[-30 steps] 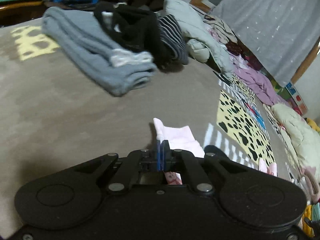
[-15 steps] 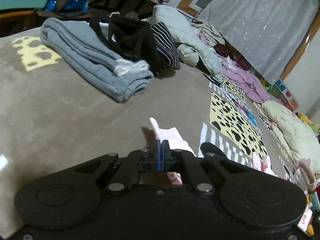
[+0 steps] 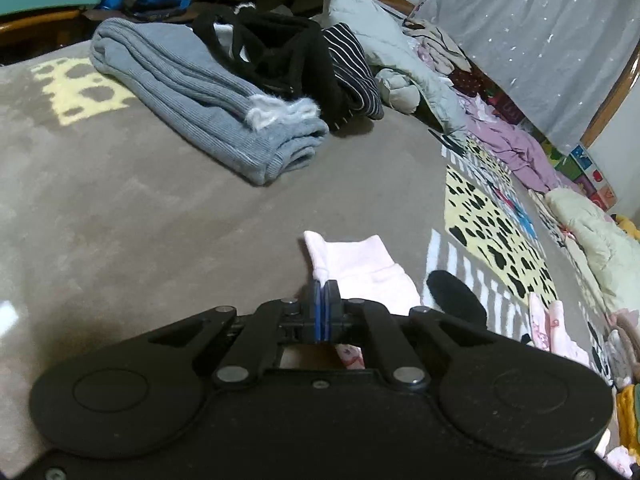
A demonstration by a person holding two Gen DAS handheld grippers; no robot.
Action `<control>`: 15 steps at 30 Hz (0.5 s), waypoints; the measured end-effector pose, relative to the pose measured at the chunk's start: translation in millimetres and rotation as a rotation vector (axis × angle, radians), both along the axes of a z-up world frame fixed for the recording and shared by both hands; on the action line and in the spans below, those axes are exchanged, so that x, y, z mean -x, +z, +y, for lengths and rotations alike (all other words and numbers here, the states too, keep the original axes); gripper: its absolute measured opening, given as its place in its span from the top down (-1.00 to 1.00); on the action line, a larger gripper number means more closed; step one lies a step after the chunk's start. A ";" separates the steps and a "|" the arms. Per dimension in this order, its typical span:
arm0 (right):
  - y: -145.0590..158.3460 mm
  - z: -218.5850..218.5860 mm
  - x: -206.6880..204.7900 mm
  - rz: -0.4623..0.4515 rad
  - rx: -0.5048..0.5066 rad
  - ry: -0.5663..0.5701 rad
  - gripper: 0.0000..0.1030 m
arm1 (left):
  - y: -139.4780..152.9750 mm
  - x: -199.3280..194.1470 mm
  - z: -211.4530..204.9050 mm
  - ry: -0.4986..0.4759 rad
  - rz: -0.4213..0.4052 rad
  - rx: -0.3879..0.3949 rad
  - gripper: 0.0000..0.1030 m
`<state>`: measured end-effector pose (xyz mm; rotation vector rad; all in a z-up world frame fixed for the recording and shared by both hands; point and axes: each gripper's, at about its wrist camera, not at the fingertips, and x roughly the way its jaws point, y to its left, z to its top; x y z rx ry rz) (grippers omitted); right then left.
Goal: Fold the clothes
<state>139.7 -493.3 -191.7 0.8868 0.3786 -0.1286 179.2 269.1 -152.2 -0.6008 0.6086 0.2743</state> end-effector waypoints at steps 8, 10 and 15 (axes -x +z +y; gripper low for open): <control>2.0 -2.4 10.0 0.091 0.009 -0.015 0.66 | 12.5 20.2 3.3 0.060 -0.011 0.012 0.99; 10.2 -0.8 16.5 0.086 0.025 -0.033 0.48 | 16.9 25.4 0.9 0.066 0.010 -0.019 0.54; 24.9 34.5 35.7 0.066 0.008 0.061 0.25 | 34.4 46.6 -11.2 0.072 0.034 -0.082 0.26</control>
